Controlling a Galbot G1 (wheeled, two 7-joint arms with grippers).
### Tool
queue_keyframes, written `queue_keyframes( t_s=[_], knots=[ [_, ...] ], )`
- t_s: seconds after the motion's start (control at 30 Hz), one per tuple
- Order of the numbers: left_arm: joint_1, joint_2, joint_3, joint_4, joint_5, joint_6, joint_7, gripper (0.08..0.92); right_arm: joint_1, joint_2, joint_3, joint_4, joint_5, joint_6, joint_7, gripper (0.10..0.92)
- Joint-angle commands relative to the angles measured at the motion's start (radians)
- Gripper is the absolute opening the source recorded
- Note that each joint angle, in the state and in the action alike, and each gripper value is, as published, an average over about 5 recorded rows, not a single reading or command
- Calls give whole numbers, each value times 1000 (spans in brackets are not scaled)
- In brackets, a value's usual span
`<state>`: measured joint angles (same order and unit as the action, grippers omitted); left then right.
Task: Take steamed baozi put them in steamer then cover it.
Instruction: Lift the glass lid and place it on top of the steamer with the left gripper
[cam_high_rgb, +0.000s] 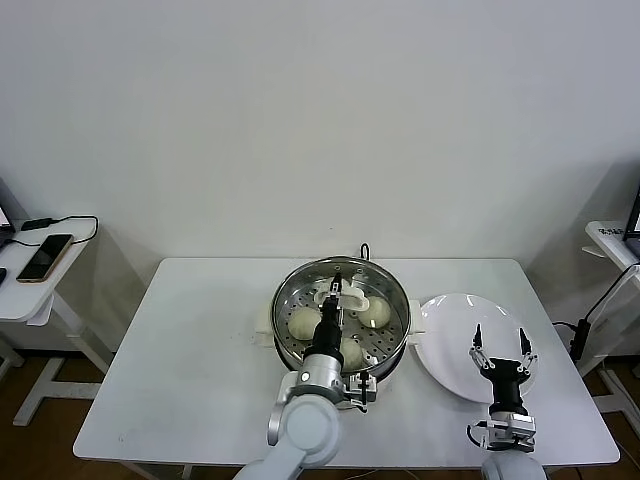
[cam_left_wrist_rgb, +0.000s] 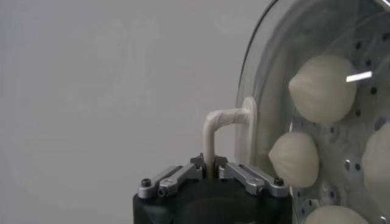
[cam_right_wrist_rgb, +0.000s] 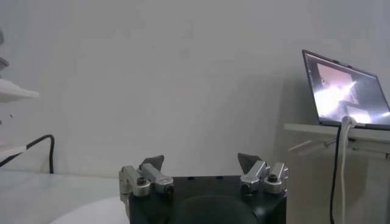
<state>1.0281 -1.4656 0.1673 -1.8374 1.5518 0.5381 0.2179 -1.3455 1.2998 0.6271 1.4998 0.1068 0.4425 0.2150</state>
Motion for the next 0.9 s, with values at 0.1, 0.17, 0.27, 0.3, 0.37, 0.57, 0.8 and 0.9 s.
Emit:
queue_keyframes(
  t_s=[0.1,0.17,0.27,0.3,0.37,0.57,0.8,0.9],
  knots=[
    [-4,-8,-4,30,52,-14,18,193,-5,4,2,3,-2,2,0,823],
    [-3,-7,-8,32,62,-19,23,193,-5,4,4,4,-2,3,0,823],
    [-2,-7,-12,33,69,-25,29,193,-6,4,4,7,-2,3,0,823],
    [-2,-7,-12,33,69,-25,30,193,-6,4,5,8,-2,3,0,823],
    [0,-8,-15,31,68,-27,38,193,-6,4,5,9,-2,3,0,823],
    [6,-8,-22,15,64,-33,48,204,-7,4,7,7,-2,5,0,823],
    [18,10,-26,-35,32,-34,47,371,-8,2,8,6,-1,5,-1,823],
    [35,22,-31,-81,4,-33,52,457,-8,0,8,4,-1,5,-1,823]
  ],
)
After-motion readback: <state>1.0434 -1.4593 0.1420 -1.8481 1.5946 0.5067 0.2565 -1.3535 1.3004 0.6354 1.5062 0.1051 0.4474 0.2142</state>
